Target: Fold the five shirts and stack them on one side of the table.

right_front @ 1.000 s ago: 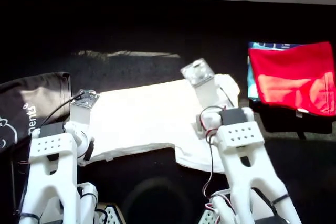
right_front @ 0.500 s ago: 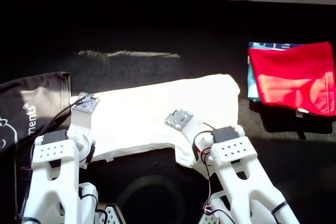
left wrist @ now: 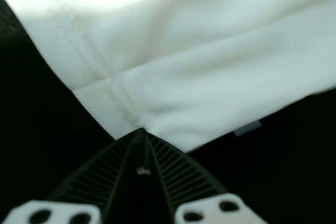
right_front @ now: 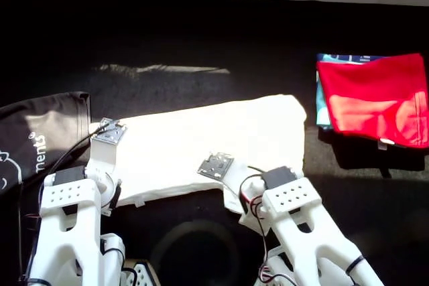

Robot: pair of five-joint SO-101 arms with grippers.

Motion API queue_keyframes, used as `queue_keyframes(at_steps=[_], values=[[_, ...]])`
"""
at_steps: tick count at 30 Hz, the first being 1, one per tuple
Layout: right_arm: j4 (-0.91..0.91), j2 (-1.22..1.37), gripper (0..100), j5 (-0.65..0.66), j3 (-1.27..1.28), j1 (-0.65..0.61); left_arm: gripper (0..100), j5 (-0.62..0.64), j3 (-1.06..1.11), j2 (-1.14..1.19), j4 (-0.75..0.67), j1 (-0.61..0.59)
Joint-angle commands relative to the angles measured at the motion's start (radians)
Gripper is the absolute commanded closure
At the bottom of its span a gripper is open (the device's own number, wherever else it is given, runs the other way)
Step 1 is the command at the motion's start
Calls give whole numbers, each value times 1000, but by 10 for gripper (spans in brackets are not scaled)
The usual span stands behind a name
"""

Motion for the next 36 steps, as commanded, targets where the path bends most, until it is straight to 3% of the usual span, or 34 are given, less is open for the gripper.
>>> queue_keyframes(at_steps=[1, 8, 10, 13, 18, 24, 28, 36], values=[[-117, -15, 801, 9, 85, -8, 991, -3, 5, 1, -14, -13], [-229, -15, 806, 9, 156, 41, 991, -3, 5, 1, -14, -15], [-272, -15, 845, 11, 156, 81, 991, -3, 5, 1, -12, -15], [-285, -15, 994, 97, 156, 119, 991, -3, 5, 1, -12, -15], [-266, -25, 992, 127, 120, 177, 991, -3, 7, 1, -14, -25], [-94, -16, 991, 129, -133, 214, 991, -3, 7, 1, -15, -44], [-77, -1, 991, 126, -294, 216, 991, -3, 7, 1, -15, -42], [-131, 377, 991, 123, -570, 214, 991, -3, 7, 1, -15, -42]])
